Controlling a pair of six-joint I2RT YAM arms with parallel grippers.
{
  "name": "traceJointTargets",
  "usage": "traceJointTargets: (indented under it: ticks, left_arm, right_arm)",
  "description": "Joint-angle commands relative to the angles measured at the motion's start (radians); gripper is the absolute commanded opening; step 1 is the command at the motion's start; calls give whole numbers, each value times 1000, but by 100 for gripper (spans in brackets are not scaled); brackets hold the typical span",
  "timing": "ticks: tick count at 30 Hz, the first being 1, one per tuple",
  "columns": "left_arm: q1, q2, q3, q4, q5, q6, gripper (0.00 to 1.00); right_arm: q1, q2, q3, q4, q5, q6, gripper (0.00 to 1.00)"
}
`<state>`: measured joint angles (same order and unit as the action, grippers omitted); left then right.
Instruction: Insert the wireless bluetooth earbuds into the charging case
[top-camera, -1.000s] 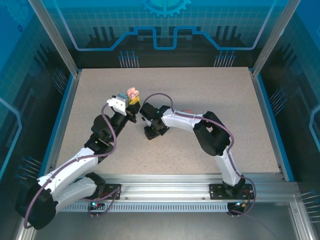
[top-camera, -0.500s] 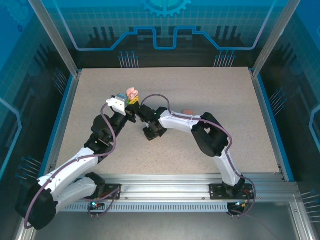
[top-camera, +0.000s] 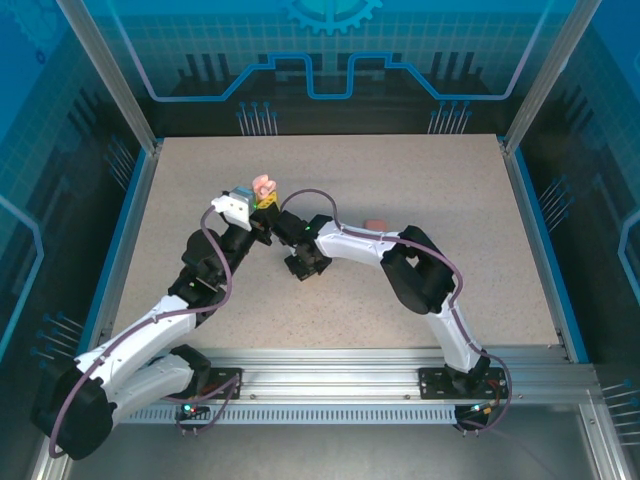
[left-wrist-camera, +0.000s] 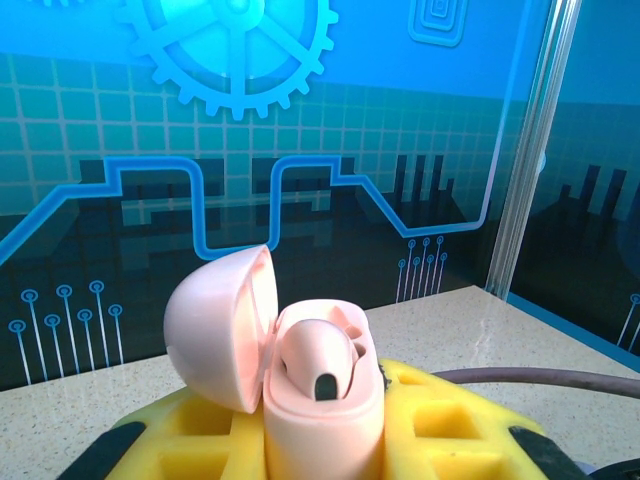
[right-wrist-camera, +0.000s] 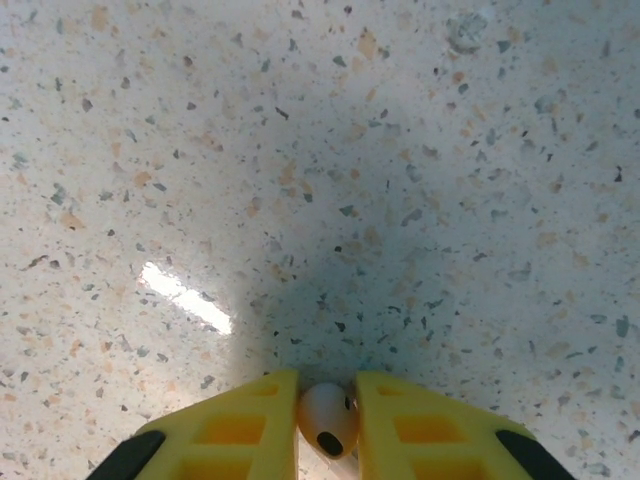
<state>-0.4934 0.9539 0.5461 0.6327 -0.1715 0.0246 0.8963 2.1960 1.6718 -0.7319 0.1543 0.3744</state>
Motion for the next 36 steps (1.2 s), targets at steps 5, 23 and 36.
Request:
traceJointTargets:
  ticks: [5,23,36]
  left_arm:
    - [9,-10,0,16,-2,-5,0]
    - [9,0,6,1,23,-22,0]
    - [8,37,-15,17,114,-60,0]
  right_arm:
    - [14,-13,-8,-19,-10,19,15]
    - [-92,-226,-242,104,24,79,13]
    - [-200,-416,-366,157,16,77,13]
